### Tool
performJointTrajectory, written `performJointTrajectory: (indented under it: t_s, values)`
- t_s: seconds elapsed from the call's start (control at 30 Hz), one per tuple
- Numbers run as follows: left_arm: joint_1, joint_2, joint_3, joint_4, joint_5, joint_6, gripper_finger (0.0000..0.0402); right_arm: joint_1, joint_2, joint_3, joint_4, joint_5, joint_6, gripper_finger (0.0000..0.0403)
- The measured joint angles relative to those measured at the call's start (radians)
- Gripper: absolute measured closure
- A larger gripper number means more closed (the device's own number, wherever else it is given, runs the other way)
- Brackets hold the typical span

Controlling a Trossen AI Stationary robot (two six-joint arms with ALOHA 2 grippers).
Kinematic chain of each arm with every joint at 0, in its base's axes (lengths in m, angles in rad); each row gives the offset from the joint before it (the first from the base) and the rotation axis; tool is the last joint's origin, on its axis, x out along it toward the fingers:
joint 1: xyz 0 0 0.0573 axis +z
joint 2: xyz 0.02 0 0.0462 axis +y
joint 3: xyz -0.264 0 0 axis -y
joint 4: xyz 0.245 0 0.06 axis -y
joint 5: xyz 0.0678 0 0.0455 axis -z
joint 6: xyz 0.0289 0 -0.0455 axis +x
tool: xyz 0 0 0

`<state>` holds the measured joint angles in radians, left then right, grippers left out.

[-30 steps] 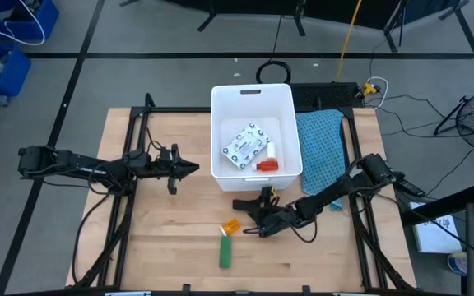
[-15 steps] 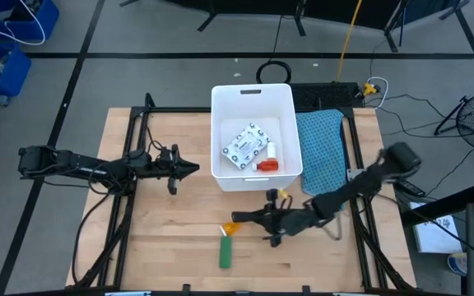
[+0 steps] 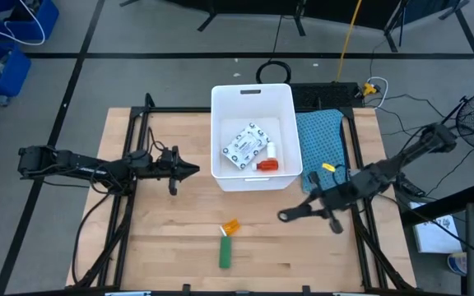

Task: Pick & place medical supplies in basket/bin
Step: Put the black bandage into the white bin

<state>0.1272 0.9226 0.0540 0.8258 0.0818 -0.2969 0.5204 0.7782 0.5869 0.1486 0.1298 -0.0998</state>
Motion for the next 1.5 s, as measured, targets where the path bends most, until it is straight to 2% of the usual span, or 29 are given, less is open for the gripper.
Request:
performJointTrajectory:
  t_s: [0.13,0.33,0.37,0.5,0.57,1.03,1.13,1.23,1.37,1.5]
  values:
    - [0.000,0.000,0.000,-0.008,0.000,-0.001,0.0364,0.005,-0.118,-0.157,0.037,-0.095,0.026,0.0331]
    - [0.000,0.000,0.000,-0.010,0.000,-0.002,0.0364,0.005,-0.211,-0.383,0.379,-0.209,0.001,0.0328]
    - [0.000,0.000,0.000,-0.010,0.000,-0.002,0.0364,0.006,-0.223,-0.418,0.419,-0.201,-0.006,0.0327]
    - [0.000,0.000,0.000,-0.016,-0.001,-0.003,0.0364,0.004,-0.264,-0.523,0.528,-0.034,-0.015,0.0331]
    - [0.000,0.000,0.000,-0.017,-0.001,-0.003,0.0364,0.004,-0.275,-0.556,0.586,0.001,-0.009,0.0333]
    - [0.000,0.000,0.000,-0.039,-0.005,0.006,0.0364,0.004,-0.274,-0.569,0.594,0.004,0.003,0.0331]
    - [0.000,0.000,0.000,-0.040,-0.005,0.006,0.0364,0.004,-0.274,-0.538,0.614,0.058,0.014,0.0328]
    - [0.000,0.000,0.000,-0.039,-0.005,0.011,0.0364,0.003,-0.250,-0.450,0.521,0.081,-0.024,0.0331]
    - [0.000,0.000,0.000,-0.039,-0.005,0.035,0.0364,-0.039,-0.188,-0.211,0.358,0.163,-0.113,0.0334]
    - [0.001,0.000,0.000,-0.030,-0.014,0.060,0.0364,-0.160,-0.088,0.085,0.041,0.184,-0.115,0.0334]
